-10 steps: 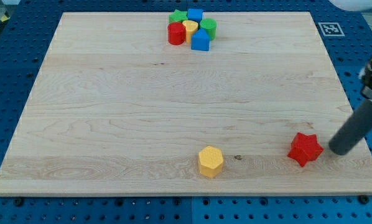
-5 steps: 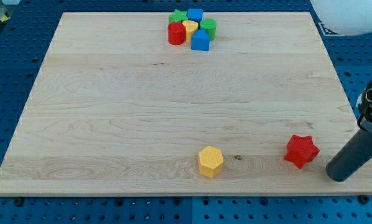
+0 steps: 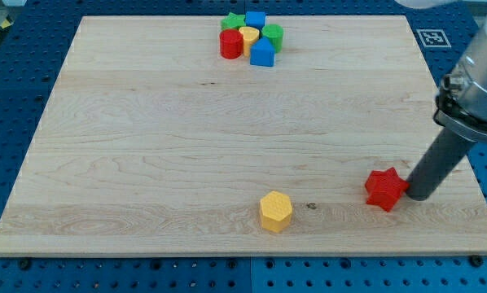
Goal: Place the red star above the yellow hexagon
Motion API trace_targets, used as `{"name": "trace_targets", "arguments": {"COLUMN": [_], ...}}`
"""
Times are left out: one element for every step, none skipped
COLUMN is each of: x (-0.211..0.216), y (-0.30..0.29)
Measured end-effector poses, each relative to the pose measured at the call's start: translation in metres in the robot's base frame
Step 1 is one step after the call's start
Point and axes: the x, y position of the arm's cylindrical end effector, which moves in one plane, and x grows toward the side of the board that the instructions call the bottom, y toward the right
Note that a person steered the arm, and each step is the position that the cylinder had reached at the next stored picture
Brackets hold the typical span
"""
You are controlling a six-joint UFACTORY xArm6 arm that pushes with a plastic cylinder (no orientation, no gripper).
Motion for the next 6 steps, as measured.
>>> {"name": "trace_targets", "arguments": {"x": [0.0, 0.0, 0.0, 0.0, -0.009, 0.003], "y": [-0.013, -0.017, -0.033, -0.053, -0.067, -0.064]}}
